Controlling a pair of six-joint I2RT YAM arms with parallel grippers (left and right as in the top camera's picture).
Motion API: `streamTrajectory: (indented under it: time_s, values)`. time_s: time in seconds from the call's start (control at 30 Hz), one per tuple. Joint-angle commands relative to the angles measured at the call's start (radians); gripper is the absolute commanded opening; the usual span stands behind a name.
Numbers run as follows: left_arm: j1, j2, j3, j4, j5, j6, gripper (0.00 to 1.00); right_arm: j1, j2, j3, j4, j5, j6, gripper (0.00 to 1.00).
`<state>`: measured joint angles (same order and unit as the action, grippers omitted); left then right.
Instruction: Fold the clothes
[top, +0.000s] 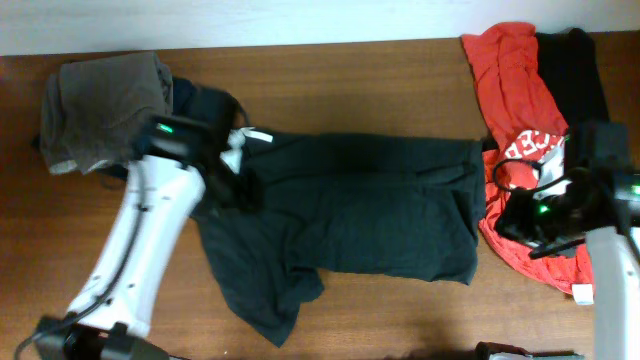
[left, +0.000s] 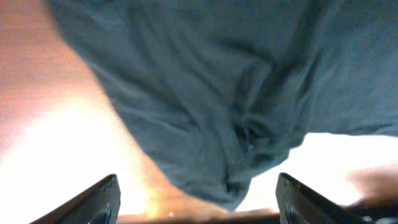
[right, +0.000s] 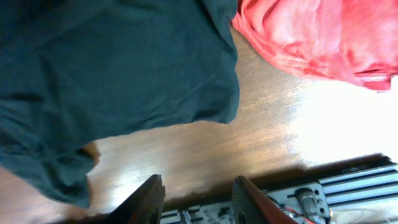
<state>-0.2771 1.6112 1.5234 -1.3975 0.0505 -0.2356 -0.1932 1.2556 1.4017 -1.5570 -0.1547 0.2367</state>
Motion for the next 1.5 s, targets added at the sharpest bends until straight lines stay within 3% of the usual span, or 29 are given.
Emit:
streamTrajectory:
  time_s: [0.0,0.17,0.4,0.67,0.87,0.9,0.93,1.0,1.03,1.23,1.47]
  values:
    - [-0.087,-0.047,-0.244,0.108,0.023,-0.106,0.79,0.005,-0.014,-0.127,0.066,0.003,0.015,0.41]
    - [-0.201,-0.047,-0.46,0.245,0.13,-0.125,0.78,0.005,-0.01,-0.243,0.149,-0.019,0.014,0.44]
    - [-0.352,-0.047,-0.603,0.334,0.13,-0.193,0.79,0.005,-0.002,-0.27,0.186,-0.022,0.011,0.46]
    - [-0.527,-0.047,-0.76,0.436,0.124,-0.396,0.78,0.005,-0.001,-0.27,0.201,-0.022,0.011,0.47]
    - [-0.559,-0.047,-0.824,0.486,0.059,-0.484,0.79,0.005,-0.001,-0.27,0.207,-0.022,0.011,0.47]
    - [-0.559,-0.047,-0.83,0.491,0.054,-0.486,0.75,0.005,-0.001,-0.27,0.208,-0.022,0.011,0.47]
    - [-0.559,-0.047,-0.836,0.5,0.054,-0.486,0.6,0.005,-0.001,-0.27,0.209,-0.022,0.011,0.47]
    - [-0.558,-0.047,-0.836,0.501,0.054,-0.486,0.15,0.005,-0.001,-0.27,0.211,-0.022,0.011,0.47]
    - [-0.558,-0.047,-0.836,0.501,0.055,-0.486,0.0,0.005,-0.001,-0.27,0.212,-0.022,0.011,0.47]
    - [-0.529,-0.047,-0.82,0.488,0.066,-0.484,0.0,0.005,-0.001,-0.273,0.211,-0.022,0.012,0.47]
    - [-0.415,-0.112,-0.694,0.422,-0.003,-0.376,0.01,0.005,-0.001,-0.352,0.203,-0.022,0.013,0.47]
